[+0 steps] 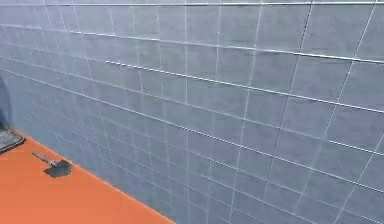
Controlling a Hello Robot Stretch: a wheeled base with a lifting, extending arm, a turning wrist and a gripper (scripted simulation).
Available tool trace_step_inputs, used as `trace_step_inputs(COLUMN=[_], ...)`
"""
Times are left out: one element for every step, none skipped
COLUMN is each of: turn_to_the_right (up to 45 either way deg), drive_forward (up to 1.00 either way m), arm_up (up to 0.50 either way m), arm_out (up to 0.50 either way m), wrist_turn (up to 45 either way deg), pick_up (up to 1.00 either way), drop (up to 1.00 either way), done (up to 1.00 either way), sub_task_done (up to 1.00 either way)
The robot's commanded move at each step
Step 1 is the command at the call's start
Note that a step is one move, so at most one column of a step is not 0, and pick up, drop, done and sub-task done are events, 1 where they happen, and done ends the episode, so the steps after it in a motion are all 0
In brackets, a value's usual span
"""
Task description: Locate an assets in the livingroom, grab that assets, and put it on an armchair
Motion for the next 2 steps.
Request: trace_step_inputs(turn_to_the_right=[-45.0,-9.0], drive_forward=[0.0,0.0], arm_up=[0.0,0.0], arm_out=[0.0,0.0], wrist_turn=[0.0,0.0], pick_up=[0.0,0.0], drop=[0.0,0.0], done=[0.0,0.0], sub_task_done=[0.0,0.0])
